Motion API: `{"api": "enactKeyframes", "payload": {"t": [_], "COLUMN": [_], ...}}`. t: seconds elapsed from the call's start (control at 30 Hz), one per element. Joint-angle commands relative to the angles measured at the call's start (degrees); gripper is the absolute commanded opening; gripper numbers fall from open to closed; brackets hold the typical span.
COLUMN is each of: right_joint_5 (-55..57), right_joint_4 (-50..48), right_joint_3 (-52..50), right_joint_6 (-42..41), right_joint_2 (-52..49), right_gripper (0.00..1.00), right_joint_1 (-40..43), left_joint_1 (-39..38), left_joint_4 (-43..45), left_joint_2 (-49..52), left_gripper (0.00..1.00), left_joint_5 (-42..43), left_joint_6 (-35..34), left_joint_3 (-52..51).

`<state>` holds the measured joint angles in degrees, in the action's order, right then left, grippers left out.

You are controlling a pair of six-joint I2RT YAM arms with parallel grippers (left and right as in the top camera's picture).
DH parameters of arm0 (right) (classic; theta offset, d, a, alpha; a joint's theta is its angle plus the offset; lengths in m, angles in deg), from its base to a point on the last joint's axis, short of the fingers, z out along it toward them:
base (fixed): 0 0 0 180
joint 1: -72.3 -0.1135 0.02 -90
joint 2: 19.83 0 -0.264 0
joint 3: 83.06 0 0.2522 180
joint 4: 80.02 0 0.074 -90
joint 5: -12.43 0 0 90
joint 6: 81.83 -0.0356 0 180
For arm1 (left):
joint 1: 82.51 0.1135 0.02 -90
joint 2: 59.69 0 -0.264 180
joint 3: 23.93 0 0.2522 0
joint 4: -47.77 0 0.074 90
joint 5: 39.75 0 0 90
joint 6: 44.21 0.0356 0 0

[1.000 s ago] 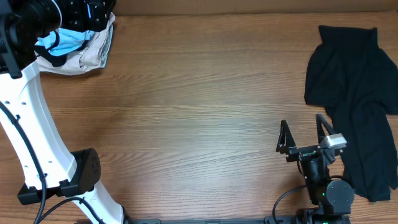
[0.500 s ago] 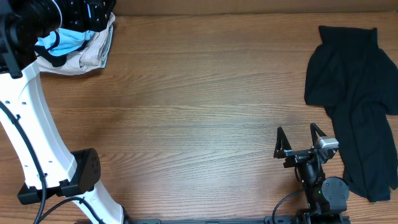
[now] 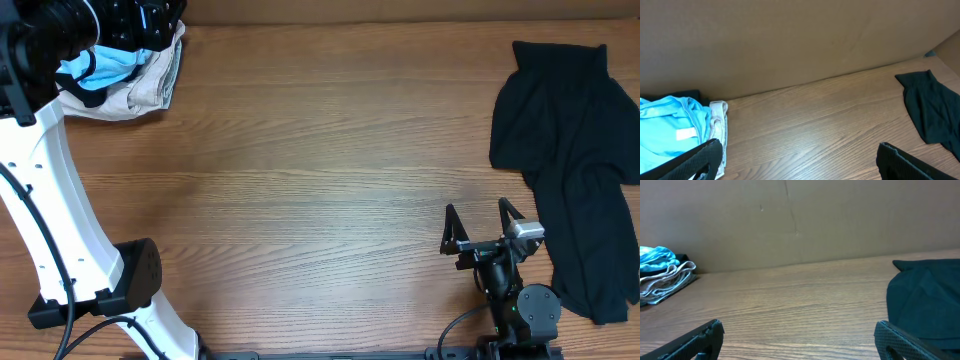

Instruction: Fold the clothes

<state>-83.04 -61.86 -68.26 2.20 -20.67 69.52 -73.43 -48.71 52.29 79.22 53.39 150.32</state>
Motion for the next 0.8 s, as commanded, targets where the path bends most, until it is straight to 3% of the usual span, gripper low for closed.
{"api": "enactKeyframes", "payload": {"t": [0.0,0.6,0.77], "right_joint_5": [0.74,0.74,0.74], "right_joint_4": [-0.09,-0.09,-0.11], "right_joint_3": [-0.57,-0.57,-0.57], "right_joint_6": [0.02,0.02,0.02], "right_joint_2": [0.68,0.68,0.68], "right_gripper": [1.0,1.0,1.0], "right_joint_1": [-0.48,-0.48,-0.48], "left_joint_1": [-0.11,-0.24,-1.66], "left_joint_4": [0.22,0.22,0.26], "left_joint_2": [0.37,0.15,-11.21], "left_gripper": [1.0,1.0,1.0], "left_joint_5": [0.87,0.83,0.83], "left_joint_6": [-0.35,-0.35,-0.35], "left_joint_3": [-0.26,-0.7,-12.85]}}
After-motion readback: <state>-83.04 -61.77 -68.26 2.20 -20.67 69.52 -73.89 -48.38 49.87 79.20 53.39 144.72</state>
